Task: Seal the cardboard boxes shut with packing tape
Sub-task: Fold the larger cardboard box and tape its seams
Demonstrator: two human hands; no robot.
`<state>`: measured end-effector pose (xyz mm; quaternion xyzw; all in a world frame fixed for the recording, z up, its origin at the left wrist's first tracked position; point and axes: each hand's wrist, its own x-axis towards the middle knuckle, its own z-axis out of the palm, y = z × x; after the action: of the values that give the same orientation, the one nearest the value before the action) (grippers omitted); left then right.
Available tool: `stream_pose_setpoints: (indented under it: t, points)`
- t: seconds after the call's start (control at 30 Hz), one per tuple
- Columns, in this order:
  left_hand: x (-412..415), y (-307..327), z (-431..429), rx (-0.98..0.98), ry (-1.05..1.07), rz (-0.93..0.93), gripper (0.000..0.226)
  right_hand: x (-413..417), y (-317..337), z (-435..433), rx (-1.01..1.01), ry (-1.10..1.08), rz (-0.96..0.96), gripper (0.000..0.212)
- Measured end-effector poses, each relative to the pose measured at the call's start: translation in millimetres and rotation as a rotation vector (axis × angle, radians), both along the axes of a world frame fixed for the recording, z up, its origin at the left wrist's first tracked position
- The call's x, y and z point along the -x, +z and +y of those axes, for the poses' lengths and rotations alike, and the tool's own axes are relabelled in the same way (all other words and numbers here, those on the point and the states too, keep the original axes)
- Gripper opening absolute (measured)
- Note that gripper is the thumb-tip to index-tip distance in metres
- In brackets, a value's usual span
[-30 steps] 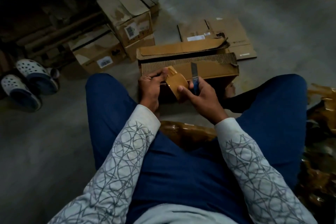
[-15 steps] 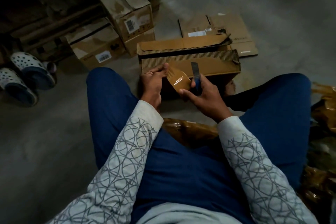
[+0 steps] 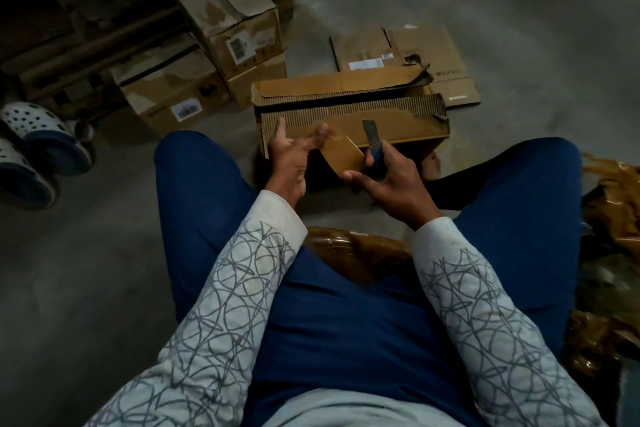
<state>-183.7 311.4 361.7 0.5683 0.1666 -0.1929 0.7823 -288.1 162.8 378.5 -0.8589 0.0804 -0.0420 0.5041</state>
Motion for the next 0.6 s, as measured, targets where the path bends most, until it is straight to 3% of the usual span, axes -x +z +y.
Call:
stream_pose_setpoints:
  t: [0.07,0.2,0.33,0.43,0.6]
  points:
    - [-5,-3,4,-0.018,-0.045,0.005,0.118,0,-1,-1,0.003,-0.005,-0.006,0.038]
    - [-4,-8,3,-0.037,-0.090,0.040,0.058,-1,-3,-4,0.019,0.005,0.016,0.037]
    - [-6,-11,5,-0.043,-0.095,0.128,0.018,-1,-6,-4,0.099,0.053,0.011,0.036]
    - [-5,-7,5,-0.032,-0.106,0.169,0.012,-2,-6,-4,0.133,0.081,0.036,0.035]
    - [-5,-12,3,-0.128,-0.047,0.081,0.014,-5,-5,-2,0.166,0.109,0.075,0.034]
